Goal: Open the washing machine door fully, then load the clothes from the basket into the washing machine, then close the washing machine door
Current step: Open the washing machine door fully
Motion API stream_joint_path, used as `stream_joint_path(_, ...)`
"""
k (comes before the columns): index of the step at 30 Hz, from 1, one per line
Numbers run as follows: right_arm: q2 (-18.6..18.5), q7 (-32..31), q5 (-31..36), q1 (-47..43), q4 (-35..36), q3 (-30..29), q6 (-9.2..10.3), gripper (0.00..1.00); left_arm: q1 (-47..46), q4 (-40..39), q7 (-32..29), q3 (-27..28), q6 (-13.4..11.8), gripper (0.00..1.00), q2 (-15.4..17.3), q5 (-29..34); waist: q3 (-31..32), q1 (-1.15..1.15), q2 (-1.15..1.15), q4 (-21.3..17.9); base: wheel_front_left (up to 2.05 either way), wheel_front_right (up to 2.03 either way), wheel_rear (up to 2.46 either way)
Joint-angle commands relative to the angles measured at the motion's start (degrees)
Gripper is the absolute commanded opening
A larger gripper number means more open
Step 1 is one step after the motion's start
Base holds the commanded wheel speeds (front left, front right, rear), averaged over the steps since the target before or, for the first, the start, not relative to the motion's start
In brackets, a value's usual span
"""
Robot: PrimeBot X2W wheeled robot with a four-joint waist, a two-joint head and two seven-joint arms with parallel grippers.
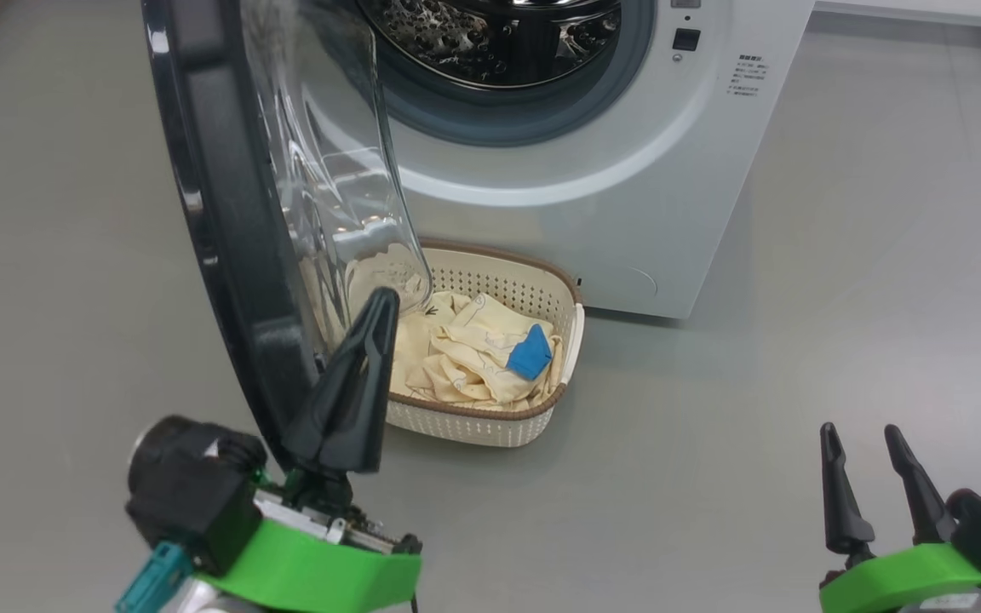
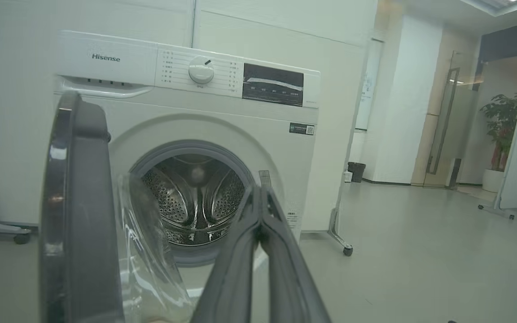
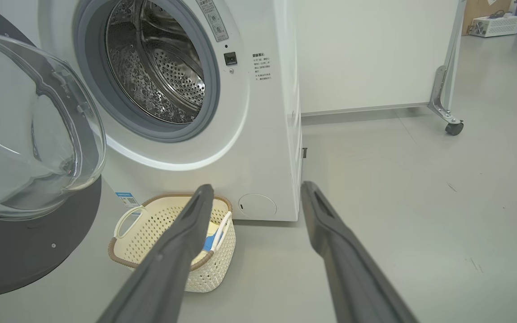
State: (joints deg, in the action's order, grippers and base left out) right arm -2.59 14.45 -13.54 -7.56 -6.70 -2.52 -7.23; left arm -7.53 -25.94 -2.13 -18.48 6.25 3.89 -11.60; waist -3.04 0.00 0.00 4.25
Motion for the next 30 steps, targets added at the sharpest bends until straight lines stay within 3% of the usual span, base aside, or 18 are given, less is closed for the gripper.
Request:
stream_joint_path(1, -0.5, 0.5, 0.1, 1.7, 1.4, 1.4, -0.25, 1.00, 0.0, 0.1, -0.5, 0.6, -1.1, 0.00, -0.1, -0.6, -0.3, 0.00, 0.00, -0.1, 0.00, 0.00, 0.00)
stream_joint_path(11, -0.3, 0.5, 0.0, 2.5, 1.3, 1.0, -0.25, 1.00, 3.2, 15.8, 3.0, -1.6, -6.1, 0.00, -0.8, -3.8, -1.5, 0.00, 0.00, 0.3, 0.00, 0.00, 0.00)
stream_joint_path(30, -0.3, 0.5, -0.1, 3.6, 1.2, 1.5, -0.25, 1.00, -0.7, 22.2, 5.3, -0.4, -7.5, 0.00, -0.5, -4.4, -2.5, 0.00, 0.00, 0.0, 0.00, 0.00, 0.00)
